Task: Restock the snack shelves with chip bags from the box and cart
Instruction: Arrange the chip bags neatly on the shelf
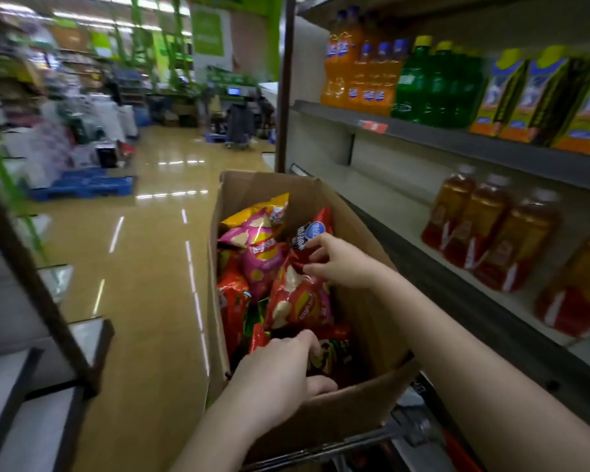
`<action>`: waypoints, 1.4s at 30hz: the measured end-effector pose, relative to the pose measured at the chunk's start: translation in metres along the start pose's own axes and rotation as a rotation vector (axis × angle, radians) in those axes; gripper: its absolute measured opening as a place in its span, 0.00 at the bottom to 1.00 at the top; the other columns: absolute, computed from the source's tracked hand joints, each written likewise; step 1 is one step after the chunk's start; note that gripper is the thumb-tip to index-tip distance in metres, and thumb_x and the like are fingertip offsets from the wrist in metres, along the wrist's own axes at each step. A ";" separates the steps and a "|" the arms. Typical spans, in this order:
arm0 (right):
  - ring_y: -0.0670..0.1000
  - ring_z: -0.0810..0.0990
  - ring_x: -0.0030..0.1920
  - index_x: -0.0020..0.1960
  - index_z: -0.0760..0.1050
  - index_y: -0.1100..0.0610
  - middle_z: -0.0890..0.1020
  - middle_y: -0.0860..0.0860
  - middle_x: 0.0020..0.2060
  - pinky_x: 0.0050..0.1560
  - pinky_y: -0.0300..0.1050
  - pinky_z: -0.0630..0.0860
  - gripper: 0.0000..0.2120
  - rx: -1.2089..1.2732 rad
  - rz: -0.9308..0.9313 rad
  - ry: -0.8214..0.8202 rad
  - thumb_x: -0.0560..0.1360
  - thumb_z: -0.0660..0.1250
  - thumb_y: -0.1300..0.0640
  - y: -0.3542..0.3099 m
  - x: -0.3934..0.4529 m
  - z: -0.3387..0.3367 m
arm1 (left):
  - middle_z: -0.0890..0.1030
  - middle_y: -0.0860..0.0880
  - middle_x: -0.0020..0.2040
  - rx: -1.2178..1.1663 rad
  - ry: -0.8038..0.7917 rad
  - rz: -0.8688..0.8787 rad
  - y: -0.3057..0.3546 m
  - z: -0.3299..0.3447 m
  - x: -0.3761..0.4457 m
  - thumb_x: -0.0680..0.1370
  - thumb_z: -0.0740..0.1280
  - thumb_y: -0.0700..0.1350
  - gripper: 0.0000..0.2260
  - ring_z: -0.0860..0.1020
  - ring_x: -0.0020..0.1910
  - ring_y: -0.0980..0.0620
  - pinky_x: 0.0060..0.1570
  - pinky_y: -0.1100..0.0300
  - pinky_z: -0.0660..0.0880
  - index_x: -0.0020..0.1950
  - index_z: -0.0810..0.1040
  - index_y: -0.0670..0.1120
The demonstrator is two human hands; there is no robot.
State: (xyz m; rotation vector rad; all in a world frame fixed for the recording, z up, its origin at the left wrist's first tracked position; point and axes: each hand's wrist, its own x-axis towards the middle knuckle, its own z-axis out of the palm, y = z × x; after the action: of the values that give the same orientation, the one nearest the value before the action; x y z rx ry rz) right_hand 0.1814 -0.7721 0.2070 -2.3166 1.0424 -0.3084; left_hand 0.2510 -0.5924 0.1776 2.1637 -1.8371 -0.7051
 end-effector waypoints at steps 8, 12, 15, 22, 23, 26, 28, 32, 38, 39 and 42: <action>0.57 0.66 0.71 0.75 0.59 0.45 0.62 0.53 0.74 0.61 0.54 0.73 0.38 -0.558 -0.254 -0.184 0.71 0.74 0.56 0.041 0.057 0.066 | 0.67 0.60 0.71 -0.170 0.027 -0.043 -0.010 0.022 -0.014 0.75 0.67 0.61 0.25 0.67 0.68 0.60 0.68 0.58 0.67 0.70 0.65 0.60; 0.55 0.75 0.59 0.62 0.71 0.51 0.71 0.53 0.61 0.53 0.46 0.73 0.25 -0.168 -0.173 0.209 0.69 0.76 0.48 0.059 0.053 0.070 | 0.65 0.62 0.70 -0.386 0.153 -0.146 -0.010 0.035 -0.020 0.70 0.71 0.61 0.33 0.68 0.66 0.61 0.65 0.64 0.66 0.71 0.60 0.61; 0.50 0.74 0.56 0.58 0.71 0.48 0.71 0.50 0.60 0.51 0.46 0.75 0.23 0.278 0.004 0.513 0.69 0.76 0.46 0.066 0.040 0.047 | 0.70 0.61 0.65 -0.617 0.366 -0.203 -0.011 0.037 -0.018 0.73 0.69 0.59 0.25 0.72 0.60 0.64 0.59 0.64 0.71 0.67 0.63 0.60; 0.49 0.81 0.50 0.57 0.70 0.52 0.80 0.50 0.52 0.46 0.46 0.79 0.21 1.356 0.218 0.447 0.71 0.73 0.44 0.052 0.022 0.033 | 0.73 0.56 0.50 -1.177 0.475 -0.319 0.021 -0.002 0.015 0.75 0.70 0.52 0.25 0.74 0.52 0.55 0.46 0.65 0.70 0.68 0.65 0.50; 0.51 0.81 0.53 0.61 0.70 0.54 0.80 0.51 0.54 0.49 0.48 0.80 0.24 1.443 0.215 0.371 0.71 0.72 0.45 0.047 0.023 0.039 | 0.73 0.56 0.46 -1.297 0.476 -0.313 0.025 -0.012 0.025 0.74 0.72 0.52 0.22 0.73 0.48 0.55 0.48 0.62 0.70 0.63 0.67 0.51; 0.52 0.80 0.58 0.69 0.70 0.57 0.80 0.55 0.60 0.54 0.49 0.80 0.26 1.615 0.147 0.154 0.76 0.68 0.47 0.030 0.023 0.053 | 0.75 0.54 0.48 -1.455 0.609 -0.315 0.027 -0.034 0.061 0.70 0.75 0.51 0.24 0.70 0.51 0.53 0.61 0.51 0.67 0.61 0.70 0.48; 0.53 0.80 0.58 0.65 0.71 0.58 0.80 0.56 0.60 0.54 0.48 0.81 0.21 1.651 0.085 0.016 0.77 0.66 0.48 0.024 0.022 0.055 | 0.78 0.51 0.57 -1.483 0.815 -0.310 0.017 -0.044 0.082 0.69 0.78 0.48 0.29 0.74 0.56 0.54 0.62 0.52 0.70 0.65 0.70 0.43; 0.58 0.82 0.55 0.63 0.70 0.54 0.79 0.58 0.56 0.53 0.52 0.82 0.24 1.476 0.095 -0.126 0.79 0.55 0.37 0.037 0.025 0.064 | 0.80 0.51 0.54 -1.367 1.071 -0.270 -0.010 -0.057 0.098 0.68 0.79 0.48 0.29 0.80 0.49 0.54 0.51 0.54 0.79 0.63 0.69 0.44; 0.59 0.64 0.72 0.78 0.53 0.42 0.61 0.57 0.75 0.69 0.51 0.67 0.27 -0.479 -0.359 -0.197 0.82 0.58 0.52 0.113 0.036 0.116 | 0.75 0.61 0.49 -1.108 1.193 -0.164 -0.006 -0.041 0.092 0.70 0.76 0.51 0.27 0.76 0.45 0.65 0.36 0.73 0.73 0.60 0.63 0.52; 0.60 0.60 0.75 0.78 0.52 0.42 0.54 0.56 0.78 0.72 0.53 0.63 0.28 -0.552 -0.396 -0.268 0.82 0.57 0.53 0.116 0.033 0.126 | 0.74 0.62 0.48 -1.048 1.187 -0.160 -0.003 -0.037 0.090 0.70 0.76 0.51 0.27 0.76 0.45 0.65 0.34 0.75 0.72 0.60 0.62 0.53; 0.58 0.50 0.79 0.77 0.60 0.48 0.44 0.54 0.80 0.76 0.56 0.55 0.25 -0.649 -0.476 -0.312 0.81 0.49 0.45 0.108 0.028 0.148 | 0.72 0.62 0.51 -0.878 1.154 -0.174 -0.002 -0.027 0.089 0.70 0.76 0.52 0.28 0.75 0.47 0.64 0.34 0.76 0.70 0.62 0.63 0.53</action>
State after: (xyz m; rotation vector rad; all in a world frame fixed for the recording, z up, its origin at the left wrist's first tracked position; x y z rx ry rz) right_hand 0.1972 -0.7895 0.0234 -3.0564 0.4564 0.2569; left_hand 0.2752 -0.6823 0.1810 1.5238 -0.5680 -0.1119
